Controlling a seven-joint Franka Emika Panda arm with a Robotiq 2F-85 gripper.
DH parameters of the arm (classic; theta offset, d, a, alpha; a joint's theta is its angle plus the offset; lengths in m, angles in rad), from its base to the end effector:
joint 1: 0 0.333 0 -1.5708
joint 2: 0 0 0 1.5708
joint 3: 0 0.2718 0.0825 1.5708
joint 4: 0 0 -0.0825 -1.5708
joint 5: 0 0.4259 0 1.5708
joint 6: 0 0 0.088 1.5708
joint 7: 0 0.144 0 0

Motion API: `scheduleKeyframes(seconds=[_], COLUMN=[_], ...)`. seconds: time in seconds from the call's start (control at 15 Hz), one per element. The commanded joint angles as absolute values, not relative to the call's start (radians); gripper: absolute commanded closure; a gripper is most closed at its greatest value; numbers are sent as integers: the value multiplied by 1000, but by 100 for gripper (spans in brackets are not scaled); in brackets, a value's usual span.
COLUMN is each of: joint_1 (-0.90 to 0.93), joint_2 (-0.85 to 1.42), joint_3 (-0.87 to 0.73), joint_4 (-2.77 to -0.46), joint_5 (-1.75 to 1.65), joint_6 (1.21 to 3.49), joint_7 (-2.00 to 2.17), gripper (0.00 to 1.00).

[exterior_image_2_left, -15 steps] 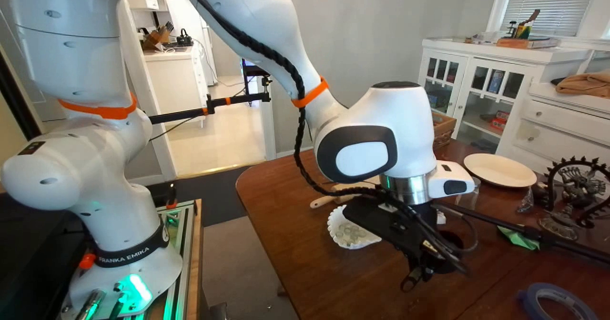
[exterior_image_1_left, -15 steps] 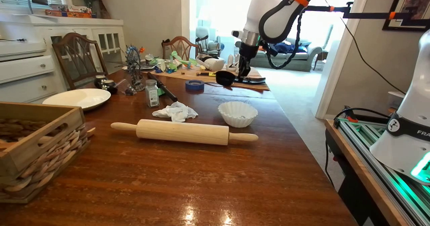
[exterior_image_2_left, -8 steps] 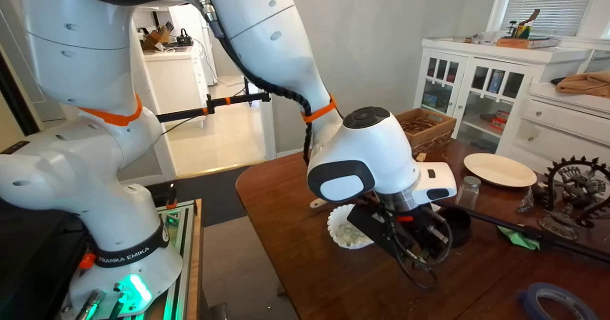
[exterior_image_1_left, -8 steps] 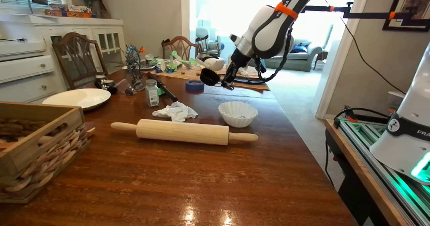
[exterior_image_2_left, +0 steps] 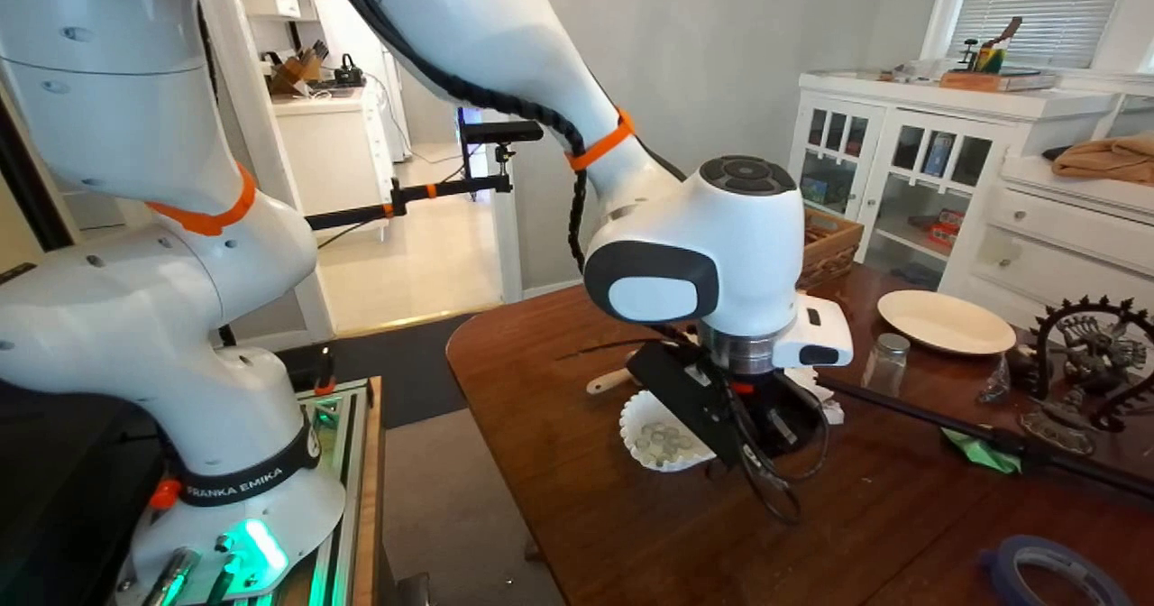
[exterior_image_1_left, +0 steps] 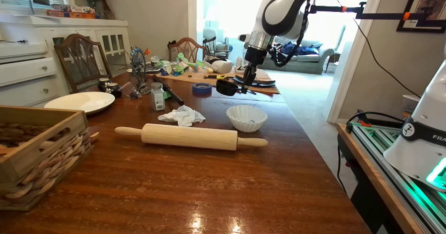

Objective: Pour the contents of the black pot into the white cupcake holder

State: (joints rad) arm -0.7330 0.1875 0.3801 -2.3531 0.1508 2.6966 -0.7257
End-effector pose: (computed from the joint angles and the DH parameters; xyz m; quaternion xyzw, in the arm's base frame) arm 0.5202 -0.1851 0.1588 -0.9874 -0.1141 -0.1075 0.0197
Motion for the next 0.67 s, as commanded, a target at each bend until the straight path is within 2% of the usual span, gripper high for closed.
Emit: scheduleKeyframes(seconds=[0.0, 0.27, 0.6], joint_1=[-587, -447, -355], joint_2=[121, 150, 203], joint_3=[185, 7, -93], joint_4=[-2358, -2336, -2321], joint_5=[150, 123, 90], joint_6=[2554, 2494, 2499], joint_7=[-728, -724, -702], gripper=[94, 94, 94])
